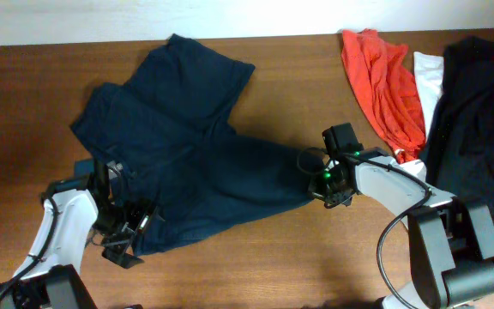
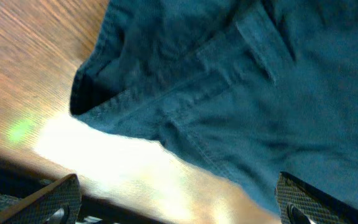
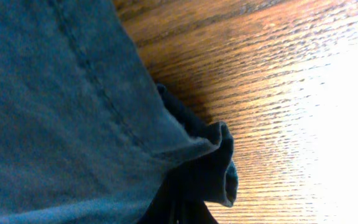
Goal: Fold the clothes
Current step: 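Lift the trousers with both grippers and stretch them out lengthwise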
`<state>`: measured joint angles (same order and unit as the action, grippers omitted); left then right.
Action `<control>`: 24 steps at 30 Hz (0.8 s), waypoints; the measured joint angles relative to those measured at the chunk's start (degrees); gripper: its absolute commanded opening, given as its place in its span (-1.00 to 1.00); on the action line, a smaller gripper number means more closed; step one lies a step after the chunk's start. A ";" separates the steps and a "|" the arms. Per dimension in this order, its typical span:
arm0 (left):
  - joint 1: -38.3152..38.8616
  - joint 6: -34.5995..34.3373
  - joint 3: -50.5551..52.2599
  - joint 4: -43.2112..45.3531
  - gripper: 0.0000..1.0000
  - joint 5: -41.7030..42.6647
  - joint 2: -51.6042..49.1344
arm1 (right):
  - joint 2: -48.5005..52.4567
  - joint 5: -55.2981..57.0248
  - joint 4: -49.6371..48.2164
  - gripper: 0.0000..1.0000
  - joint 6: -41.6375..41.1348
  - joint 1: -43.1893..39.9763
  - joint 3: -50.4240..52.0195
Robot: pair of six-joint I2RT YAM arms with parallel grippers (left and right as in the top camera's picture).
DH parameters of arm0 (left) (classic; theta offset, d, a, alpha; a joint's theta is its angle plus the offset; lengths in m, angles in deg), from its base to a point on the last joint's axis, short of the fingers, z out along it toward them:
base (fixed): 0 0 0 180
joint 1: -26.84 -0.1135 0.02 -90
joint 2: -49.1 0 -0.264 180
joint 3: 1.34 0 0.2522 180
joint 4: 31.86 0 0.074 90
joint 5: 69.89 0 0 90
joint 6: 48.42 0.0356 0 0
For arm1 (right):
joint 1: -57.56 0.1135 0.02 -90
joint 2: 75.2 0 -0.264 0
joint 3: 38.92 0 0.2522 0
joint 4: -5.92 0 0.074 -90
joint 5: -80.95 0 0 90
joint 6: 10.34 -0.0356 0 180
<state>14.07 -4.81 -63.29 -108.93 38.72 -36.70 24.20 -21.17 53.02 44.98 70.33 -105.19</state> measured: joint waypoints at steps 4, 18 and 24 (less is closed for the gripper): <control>3.23 -10.27 6.73 10.25 -0.28 -0.17 0.02 | 0.04 0.31 0.63 -0.92 0.24 0.00 -0.17; 6.32 -15.30 9.86 12.37 0.06 -7.34 0.11 | 0.04 0.09 1.27 -0.92 0.26 -3.17 -0.22; 8.39 -16.46 10.88 16.98 -0.99 -7.34 1.42 | 0.04 0.07 1.44 -0.92 0.22 -3.21 -0.22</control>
<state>22.46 -21.27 -52.40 -91.95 31.37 -35.28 24.24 -21.10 54.47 45.20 67.12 -105.41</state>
